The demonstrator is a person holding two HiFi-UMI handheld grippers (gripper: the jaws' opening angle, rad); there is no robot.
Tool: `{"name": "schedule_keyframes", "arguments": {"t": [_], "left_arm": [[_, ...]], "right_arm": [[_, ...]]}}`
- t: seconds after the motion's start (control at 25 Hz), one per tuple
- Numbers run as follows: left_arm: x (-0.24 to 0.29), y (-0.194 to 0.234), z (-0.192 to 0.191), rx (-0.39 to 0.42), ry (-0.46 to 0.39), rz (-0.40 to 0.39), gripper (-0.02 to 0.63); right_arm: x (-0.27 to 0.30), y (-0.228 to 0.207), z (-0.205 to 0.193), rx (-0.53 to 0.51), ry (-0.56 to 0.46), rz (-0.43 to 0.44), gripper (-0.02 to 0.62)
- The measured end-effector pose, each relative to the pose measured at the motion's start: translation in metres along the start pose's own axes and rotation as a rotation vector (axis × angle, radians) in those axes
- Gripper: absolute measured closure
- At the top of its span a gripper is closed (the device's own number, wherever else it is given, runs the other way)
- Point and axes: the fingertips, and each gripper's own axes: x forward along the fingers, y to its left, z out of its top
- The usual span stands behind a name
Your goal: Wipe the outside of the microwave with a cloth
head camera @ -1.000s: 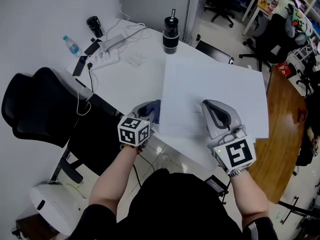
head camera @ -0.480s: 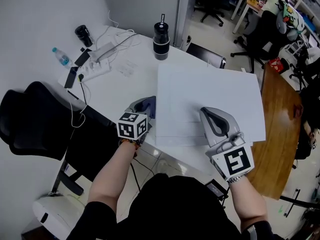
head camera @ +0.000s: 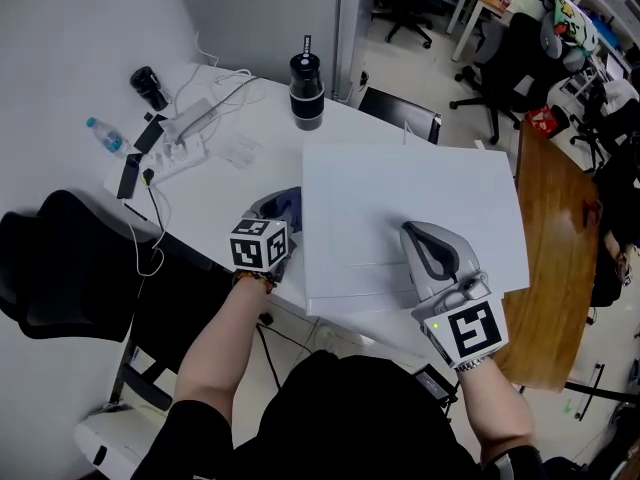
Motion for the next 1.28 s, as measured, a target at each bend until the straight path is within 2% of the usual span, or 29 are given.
{"name": "schedule_keyframes", "arguments": {"t": [0.8,1.28], "left_arm": [[0.034,0.025,0.019,-0.033,0.010,0.028,0.563],[-0.006,0.022,0.042,-0.026,-0.079,0.052,0.563]], "right_arm": [[-0.006,-0.030,-0.009,0.023,0.025,-0.085,0.594],[-0.030,-0.022,-0.010,0.020,0.021,-0.092,0.594]]}}
